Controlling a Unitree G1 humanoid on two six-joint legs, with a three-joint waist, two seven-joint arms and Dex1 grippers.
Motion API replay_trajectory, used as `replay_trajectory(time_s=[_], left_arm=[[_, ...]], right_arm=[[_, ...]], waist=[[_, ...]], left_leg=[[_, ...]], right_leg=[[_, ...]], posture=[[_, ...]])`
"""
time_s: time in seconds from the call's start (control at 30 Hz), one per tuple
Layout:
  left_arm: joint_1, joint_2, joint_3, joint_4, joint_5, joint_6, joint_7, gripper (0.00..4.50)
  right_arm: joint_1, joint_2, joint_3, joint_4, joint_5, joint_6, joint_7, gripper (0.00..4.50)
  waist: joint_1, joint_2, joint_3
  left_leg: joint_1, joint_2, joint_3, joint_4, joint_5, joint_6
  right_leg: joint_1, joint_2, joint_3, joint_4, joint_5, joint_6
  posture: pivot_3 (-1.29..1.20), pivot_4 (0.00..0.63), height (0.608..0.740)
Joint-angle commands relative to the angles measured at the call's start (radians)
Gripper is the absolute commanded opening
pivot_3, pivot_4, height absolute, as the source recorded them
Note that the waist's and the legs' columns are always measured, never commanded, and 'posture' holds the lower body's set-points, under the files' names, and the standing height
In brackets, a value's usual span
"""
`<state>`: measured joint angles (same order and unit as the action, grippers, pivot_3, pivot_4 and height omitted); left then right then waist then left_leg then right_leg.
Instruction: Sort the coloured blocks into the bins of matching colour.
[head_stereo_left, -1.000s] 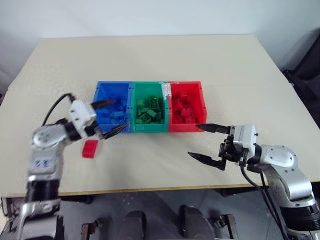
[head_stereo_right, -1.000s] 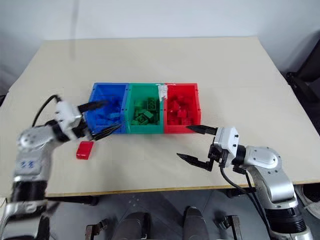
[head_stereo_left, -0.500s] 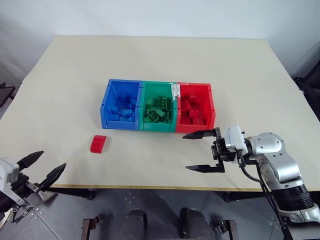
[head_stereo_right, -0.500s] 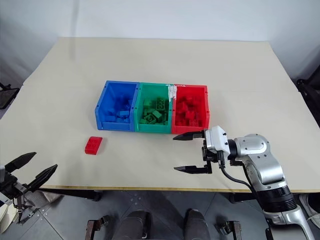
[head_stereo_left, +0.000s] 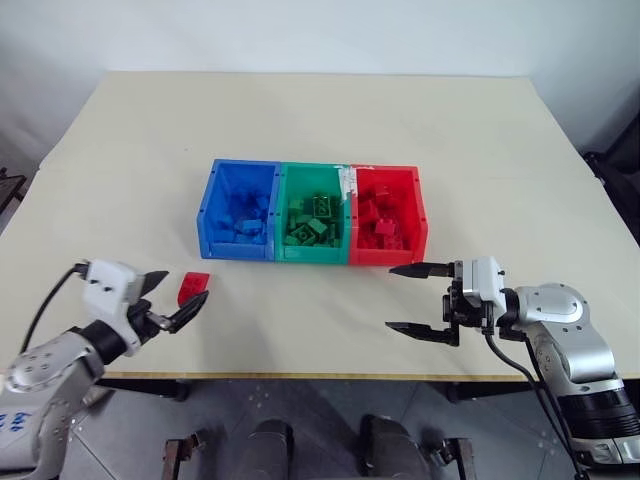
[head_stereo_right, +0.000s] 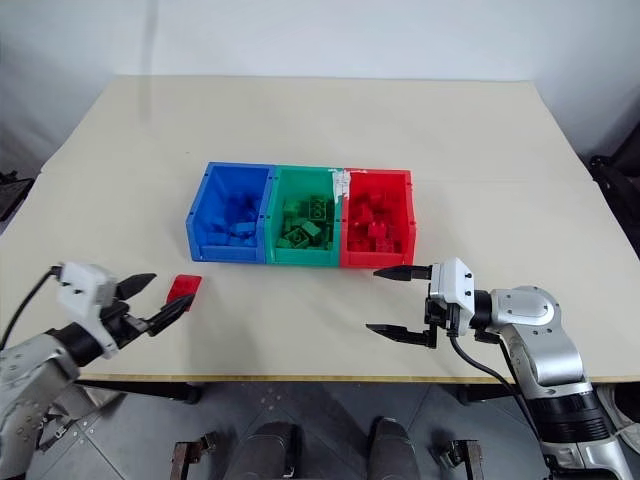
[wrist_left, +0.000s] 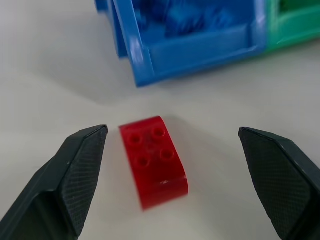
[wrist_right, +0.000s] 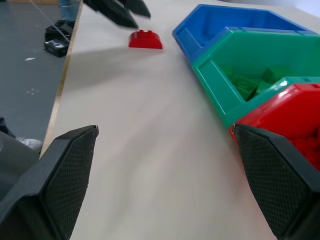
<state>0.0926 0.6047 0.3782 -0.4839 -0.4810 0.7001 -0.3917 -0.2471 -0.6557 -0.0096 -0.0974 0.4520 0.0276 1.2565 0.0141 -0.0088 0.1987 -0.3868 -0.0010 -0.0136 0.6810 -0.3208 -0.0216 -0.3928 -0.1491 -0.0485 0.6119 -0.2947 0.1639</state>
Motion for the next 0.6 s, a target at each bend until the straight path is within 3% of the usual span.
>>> replay_trajectory(time_s=[0.03, 0.1, 0.2, 0.37, 0.47, 0.6], left_arm=[[-0.025, -0.026, -0.04, 0.01, 0.044, 0.043, 0.076, 4.47], [-0.024, -0.03, -0.054, 0.019, 0.06, 0.059, 0.09, 4.47], [-0.018, -0.025, -0.058, 0.028, 0.072, 0.092, 0.099, 3.83], [-0.013, -0.006, -0.055, 0.029, 0.061, 0.112, 0.072, 2.29], [-0.012, -0.009, -0.056, 0.043, 0.06, 0.039, 0.027, 1.49], [0.036, 0.016, -0.036, 0.053, 0.058, -0.202, -0.164, 1.5]], right_arm=[[0.016, -0.005, -0.025, -0.055, 0.017, -0.003, -0.019, 4.5], [0.029, -0.006, -0.026, -0.069, 0.02, 0.001, -0.027, 4.5], [0.048, -0.012, -0.035, -0.08, 0.022, 0.003, -0.038, 4.5], [0.052, -0.013, -0.04, -0.079, 0.019, -0.002, -0.053, 4.5], [0.061, -0.01, -0.04, -0.084, 0.017, -0.006, -0.062, 4.5], [0.088, -0.014, -0.056, -0.098, 0.016, -0.007, -0.088, 4.5]], waist=[[-0.003, 0.0, 0.0], [-0.005, 0.0, 0.0], [-0.004, 0.0, 0.0], [-0.004, 0.0, 0.0], [-0.004, 0.0, 0.0], [-0.003, 0.0, 0.0]], left_leg=[[0.0, 0.0, 0.0, 0.0, 0.0, 0.0], [0.0, 0.0, 0.0, -0.001, 0.0, 0.0], [0.0, 0.0, 0.0, 0.0, 0.0, 0.0], [0.0, 0.0, 0.0, 0.0, 0.0, 0.0], [0.0, 0.0, 0.0, 0.0, 0.0, 0.0], [0.0, 0.0, 0.001, 0.0, 0.0, 0.0]], right_leg=[[0.0, 0.0, 0.0, 0.0, 0.0, 0.0], [0.0, 0.0, 0.0, 0.0, 0.0, 0.0], [0.0, 0.0, 0.0, -0.001, 0.0, 0.0], [0.0, 0.0, 0.0, -0.001, 0.0, 0.0], [0.0, 0.0, 0.0, -0.001, 0.0, 0.0], [0.0, 0.0, 0.0, -0.002, 0.0, 0.0]], posture=[[0.0, 0.15, 0.74], [0.0, 0.15, 0.74], [0.0, 0.15, 0.74], [0.0, 0.15, 0.74], [0.0, 0.15, 0.74], [0.0, 0.15, 0.74]])
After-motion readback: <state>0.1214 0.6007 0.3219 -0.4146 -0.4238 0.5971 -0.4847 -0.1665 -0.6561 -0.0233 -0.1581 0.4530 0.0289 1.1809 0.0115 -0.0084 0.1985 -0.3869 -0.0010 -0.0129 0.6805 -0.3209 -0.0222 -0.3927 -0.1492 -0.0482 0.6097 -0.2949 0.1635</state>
